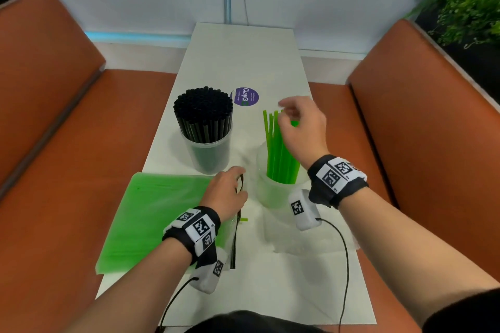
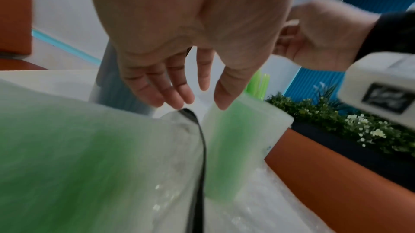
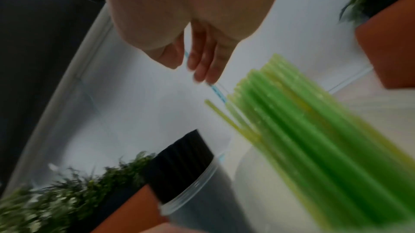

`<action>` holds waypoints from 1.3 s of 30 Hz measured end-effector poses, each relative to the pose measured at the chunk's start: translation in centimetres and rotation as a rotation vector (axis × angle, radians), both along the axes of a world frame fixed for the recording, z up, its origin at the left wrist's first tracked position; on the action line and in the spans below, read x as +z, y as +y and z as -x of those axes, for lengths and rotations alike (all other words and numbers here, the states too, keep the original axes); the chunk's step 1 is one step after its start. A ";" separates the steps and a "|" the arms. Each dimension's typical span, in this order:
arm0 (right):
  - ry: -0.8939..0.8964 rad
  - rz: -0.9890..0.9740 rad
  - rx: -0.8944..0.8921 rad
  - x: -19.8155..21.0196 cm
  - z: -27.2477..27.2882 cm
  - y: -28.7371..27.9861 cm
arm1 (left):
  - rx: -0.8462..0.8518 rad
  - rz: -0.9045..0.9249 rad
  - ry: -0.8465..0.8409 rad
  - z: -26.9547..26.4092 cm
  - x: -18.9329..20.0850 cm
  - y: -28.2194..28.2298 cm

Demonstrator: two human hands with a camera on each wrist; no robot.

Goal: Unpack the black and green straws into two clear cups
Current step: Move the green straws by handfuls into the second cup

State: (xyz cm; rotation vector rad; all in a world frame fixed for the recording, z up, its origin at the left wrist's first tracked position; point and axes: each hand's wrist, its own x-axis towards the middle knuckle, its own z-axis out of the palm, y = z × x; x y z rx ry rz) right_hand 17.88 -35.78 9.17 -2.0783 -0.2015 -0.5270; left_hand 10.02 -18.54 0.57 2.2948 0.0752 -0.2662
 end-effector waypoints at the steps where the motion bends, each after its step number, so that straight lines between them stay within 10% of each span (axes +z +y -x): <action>1: 0.050 -0.049 0.071 0.0 0.9 0.9 | 0.004 -0.026 0.023 0.3 -0.3 0.1; 13: 0.575 0.143 0.239 -9.4 7.4 5.3 | 0.126 0.094 0.058 1.3 0.0 2.5; 29: 0.777 0.387 0.523 -14.9 8.7 9.8 | 0.100 0.316 0.081 3.2 2.8 3.2; 35: 0.768 -0.233 0.403 -13.8 9.3 11.8 | 0.122 0.375 0.122 3.4 3.1 3.5; 39: 0.761 -0.154 0.477 -13.4 8.9 11.8 | 0.135 0.397 0.129 3.3 3.0 3.7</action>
